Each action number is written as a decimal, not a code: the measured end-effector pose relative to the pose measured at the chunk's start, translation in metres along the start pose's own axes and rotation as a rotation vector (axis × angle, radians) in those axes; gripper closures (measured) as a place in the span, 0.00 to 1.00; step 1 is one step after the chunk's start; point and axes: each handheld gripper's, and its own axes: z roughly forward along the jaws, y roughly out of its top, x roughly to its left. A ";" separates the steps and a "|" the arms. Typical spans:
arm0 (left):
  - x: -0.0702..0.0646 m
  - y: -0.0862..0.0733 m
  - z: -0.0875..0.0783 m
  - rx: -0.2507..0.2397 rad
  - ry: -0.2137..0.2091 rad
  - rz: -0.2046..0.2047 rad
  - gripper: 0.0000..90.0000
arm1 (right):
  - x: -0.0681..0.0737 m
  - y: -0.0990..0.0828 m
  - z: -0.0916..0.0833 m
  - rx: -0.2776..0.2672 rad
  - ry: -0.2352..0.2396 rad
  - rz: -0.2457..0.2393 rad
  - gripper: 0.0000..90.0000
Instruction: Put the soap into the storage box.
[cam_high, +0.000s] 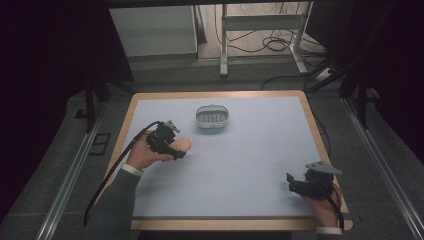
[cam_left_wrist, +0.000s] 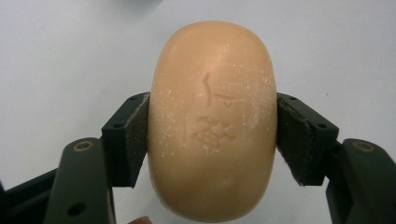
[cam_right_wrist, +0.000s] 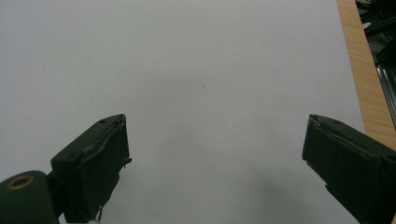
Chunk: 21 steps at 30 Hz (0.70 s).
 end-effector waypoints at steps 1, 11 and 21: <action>0.000 0.002 0.001 0.003 -0.001 0.002 0.36 | 0.000 0.000 0.000 0.001 -0.003 0.002 0.08; 0.004 0.010 0.004 0.006 -0.004 0.006 0.36 | 0.000 -0.001 0.001 0.006 -0.003 0.000 0.08; 0.009 0.022 0.009 0.009 -0.010 0.003 0.36 | 0.000 0.000 0.001 0.005 -0.003 -0.002 0.08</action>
